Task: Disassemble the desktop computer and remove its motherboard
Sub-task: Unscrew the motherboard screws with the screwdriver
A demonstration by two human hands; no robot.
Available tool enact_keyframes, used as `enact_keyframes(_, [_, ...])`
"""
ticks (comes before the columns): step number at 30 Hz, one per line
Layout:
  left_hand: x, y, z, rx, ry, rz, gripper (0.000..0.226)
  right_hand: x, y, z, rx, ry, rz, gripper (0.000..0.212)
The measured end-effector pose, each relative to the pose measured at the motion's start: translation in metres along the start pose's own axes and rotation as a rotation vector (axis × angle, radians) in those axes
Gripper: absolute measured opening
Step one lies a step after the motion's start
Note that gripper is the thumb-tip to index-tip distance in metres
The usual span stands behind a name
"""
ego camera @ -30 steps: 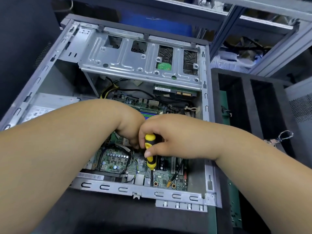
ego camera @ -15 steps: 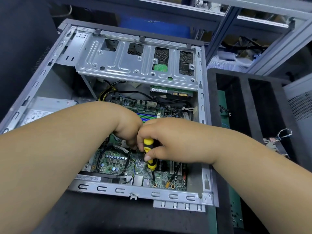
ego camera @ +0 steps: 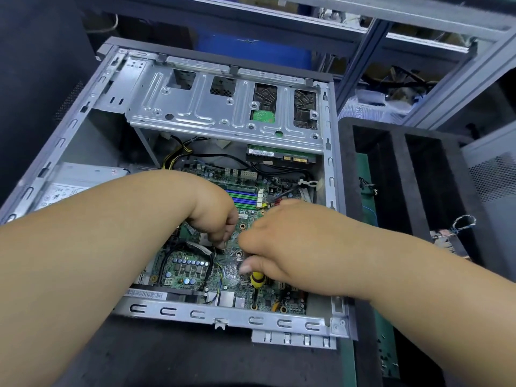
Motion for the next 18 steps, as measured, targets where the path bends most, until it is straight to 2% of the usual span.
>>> enact_keyframes(8, [-0.0032,-0.0017,-0.0012,0.024,0.021,0.015,0.029,-0.0099,0.0002,-0.0003,0.341,0.043,-0.025,0.021])
enact_keyframes(13, [-0.0016,-0.0021,-0.0001,0.014,0.006,-0.01,0.016,-0.0098,-0.0045,-0.0019,0.321,0.032,-0.049,0.015])
enact_keyframes(16, [-0.0014,-0.0026,-0.0009,0.008,0.005,-0.019,0.012,-0.0101,-0.0048,-0.0034,0.303,0.015,-0.078,0.04])
enact_keyframes(18, [-0.0009,-0.003,-0.0016,0.005,0.007,-0.023,0.011,-0.0094,-0.0032,-0.0056,0.268,0.002,-0.078,0.046])
Point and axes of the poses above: each hand's wrist, its own x-axis towards the middle knuckle, its own z-axis out of the back of the hand, y = z × x, the point moved 7 cm from there along x, towards the middle knuckle, and after that the axes turned 13 degrees about -z, right-handed, at the moved point
